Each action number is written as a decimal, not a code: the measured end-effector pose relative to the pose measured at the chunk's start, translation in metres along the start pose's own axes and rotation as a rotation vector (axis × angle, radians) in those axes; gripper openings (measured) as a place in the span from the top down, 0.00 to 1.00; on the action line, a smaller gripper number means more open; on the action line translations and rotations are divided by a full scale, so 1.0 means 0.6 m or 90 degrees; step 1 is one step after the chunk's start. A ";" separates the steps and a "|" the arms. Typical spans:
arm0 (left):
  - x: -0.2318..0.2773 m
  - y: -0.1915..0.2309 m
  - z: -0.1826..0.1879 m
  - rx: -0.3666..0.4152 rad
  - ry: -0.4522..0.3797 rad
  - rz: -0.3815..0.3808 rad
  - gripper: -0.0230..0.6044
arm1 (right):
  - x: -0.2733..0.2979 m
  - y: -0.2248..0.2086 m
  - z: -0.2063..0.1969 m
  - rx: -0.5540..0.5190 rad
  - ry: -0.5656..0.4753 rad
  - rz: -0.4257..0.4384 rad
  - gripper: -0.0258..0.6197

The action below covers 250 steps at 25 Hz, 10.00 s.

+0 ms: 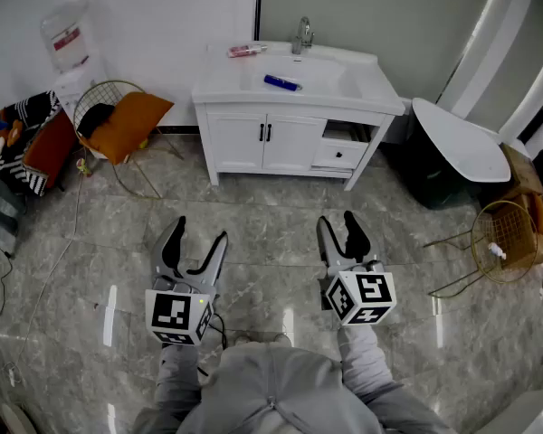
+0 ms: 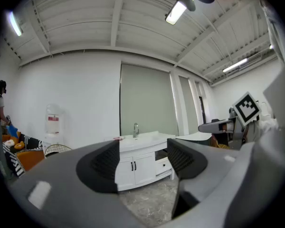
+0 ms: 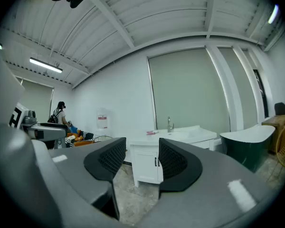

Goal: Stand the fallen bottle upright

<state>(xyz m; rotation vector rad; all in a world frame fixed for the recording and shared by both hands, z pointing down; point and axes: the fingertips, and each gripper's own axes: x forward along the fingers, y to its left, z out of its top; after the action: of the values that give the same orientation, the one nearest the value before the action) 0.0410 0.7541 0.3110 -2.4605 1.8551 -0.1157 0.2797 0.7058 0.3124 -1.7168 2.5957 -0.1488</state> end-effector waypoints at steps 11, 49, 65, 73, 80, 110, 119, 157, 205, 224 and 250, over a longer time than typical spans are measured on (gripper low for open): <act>0.010 -0.007 -0.007 0.007 0.006 0.013 0.42 | 0.011 -0.015 -0.005 0.010 0.000 0.015 0.63; 0.458 0.174 -0.021 0.032 0.021 -0.020 0.42 | 0.436 -0.143 -0.042 0.065 0.038 0.004 0.63; 0.689 0.322 -0.048 0.013 0.029 -0.027 0.42 | 0.711 -0.161 -0.027 0.060 0.047 0.009 0.63; 0.826 0.390 -0.059 0.006 0.044 0.025 0.42 | 0.899 -0.189 -0.024 0.072 0.060 0.078 0.63; 0.953 0.439 -0.051 0.005 0.059 0.074 0.42 | 1.074 -0.217 -0.009 0.089 0.078 0.152 0.63; 1.201 0.664 -0.084 0.009 0.090 0.074 0.42 | 1.566 -0.198 -0.115 0.238 0.172 0.138 0.63; 1.228 0.731 -0.111 0.006 0.105 0.070 0.42 | 1.673 -0.207 -0.177 0.345 0.208 0.073 0.63; 1.290 0.813 -0.163 -0.003 0.178 0.079 0.42 | 1.833 -0.219 -0.298 0.667 0.212 -0.001 0.62; 1.288 0.818 -0.174 -0.003 0.175 0.072 0.42 | 1.866 -0.248 -0.277 0.806 0.124 -0.125 0.60; 1.271 0.812 -0.164 -0.026 0.164 0.092 0.42 | 1.850 -0.185 -0.161 0.391 0.151 0.106 0.61; 1.252 0.834 -0.171 -0.029 0.150 0.117 0.42 | 1.863 0.008 -0.115 -0.152 0.132 0.437 0.62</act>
<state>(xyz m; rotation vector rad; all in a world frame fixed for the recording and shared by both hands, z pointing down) -0.2417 -0.1060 0.3865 -2.3785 2.1911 -0.3717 -0.1684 -0.3153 0.4150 -0.7828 3.2913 0.0054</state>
